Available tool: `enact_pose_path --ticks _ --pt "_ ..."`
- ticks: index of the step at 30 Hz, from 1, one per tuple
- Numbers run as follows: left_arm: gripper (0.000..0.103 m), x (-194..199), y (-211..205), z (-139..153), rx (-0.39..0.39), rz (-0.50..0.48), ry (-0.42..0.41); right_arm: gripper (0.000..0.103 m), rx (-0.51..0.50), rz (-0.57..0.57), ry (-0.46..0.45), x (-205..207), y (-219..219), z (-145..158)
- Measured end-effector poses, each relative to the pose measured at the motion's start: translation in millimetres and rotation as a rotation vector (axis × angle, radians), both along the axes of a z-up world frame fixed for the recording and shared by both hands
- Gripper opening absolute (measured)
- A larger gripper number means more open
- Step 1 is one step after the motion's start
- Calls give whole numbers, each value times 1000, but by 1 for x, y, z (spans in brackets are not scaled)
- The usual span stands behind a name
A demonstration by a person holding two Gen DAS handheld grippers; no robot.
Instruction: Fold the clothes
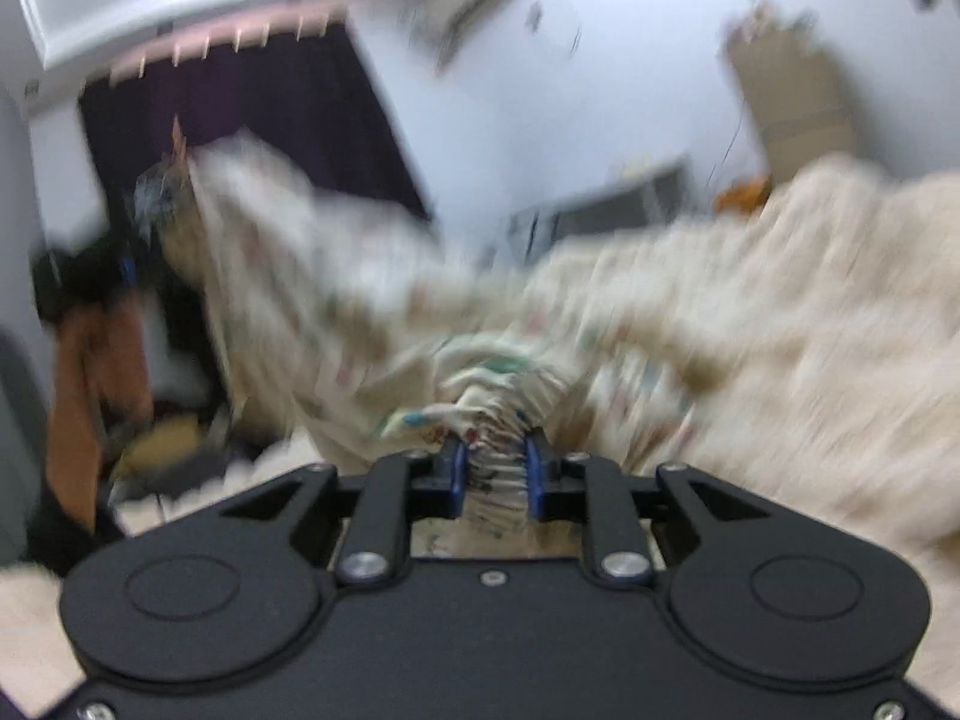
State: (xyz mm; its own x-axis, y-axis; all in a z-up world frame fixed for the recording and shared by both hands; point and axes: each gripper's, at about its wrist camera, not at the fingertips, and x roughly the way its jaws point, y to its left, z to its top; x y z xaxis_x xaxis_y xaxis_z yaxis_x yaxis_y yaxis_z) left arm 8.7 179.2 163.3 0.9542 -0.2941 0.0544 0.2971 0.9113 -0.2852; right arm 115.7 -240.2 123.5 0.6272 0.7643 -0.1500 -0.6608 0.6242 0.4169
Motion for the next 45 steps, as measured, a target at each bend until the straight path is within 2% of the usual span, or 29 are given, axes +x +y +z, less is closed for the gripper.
enact_pose_path --ticks 4,6,7,9,11,12,13,14,16,18,21,23,24,26,28,31,33,34,35,36,39,42,45 --pt "23 17 -11 -5 22 -23 32 18 180 -129 -132 -35 -61 56" --pt "25 24 -23 -5 33 -73 36 18 213 -186 -202 -54 -81 77" --pt "28 27 -30 -6 40 -97 38 18 210 -213 -234 -62 -89 86" --pt "33 32 -44 -8 72 -107 61 20 118 -266 -275 -73 -92 96" --pt "53 40 -57 -16 114 -99 113 28 -19 -324 -214 -69 -93 90" --pt "58 44 -63 -21 136 -92 139 33 -86 -359 -169 -63 -93 83" --pt "65 47 -67 -26 155 -84 161 45 -144 -395 -129 -54 -92 75" --pt "66 49 -70 -30 169 -68 174 52 -191 -424 -98 -47 -92 65" --pt "67 47 -75 -41 205 -57 196 52 -296 -486 -12 -28 -94 36" --pt "71 42 -80 -44 231 -95 194 54 -289 -460 52 -18 -103 18" --pt "81 35 -87 -48 267 -149 190 58 -274 -427 80 -11 -114 5" --pt "84 34 -95 -49 271 -170 194 70 -267 -415 103 -3 -121 0" --pt "85 40 -99 -50 260 -205 209 71 -241 -393 134 4 -128 -6" --pt "86 52 -107 -55 242 -259 246 71 -190 -338 201 13 -137 -12" --pt "86 73 -121 -65 245 -323 321 71 -129 -256 290 22 -144 -32" --pt "86 91 -152 -84 354 -356 369 70 -101 -225 390 25 -147 -57" --pt "87 104 -173 -97 426 -379 400 59 -82 -198 449 28 -148 -73" --pt "87 110 -183 -104 463 -390 415 43 -72 -170 455 27 -144 -78" --pt "87 116 -193 -110 499 -400 431 25 -69 -152 433 20 -138 -77" --pt "86 122 -204 -117 536 -411 446 18 -90 -153 381 13 -133 -69" --pt "84 138 -232 -134 649 -442 480 17 -182 -139 186 -16 -115 -37" --pt "84 122 -235 -128 797 -449 384 17 -353 -44 -49 -51 -81 -6" --pt "84 106 -238 -122 943 -454 285 17 -593 133 -259 -96 -36 7"
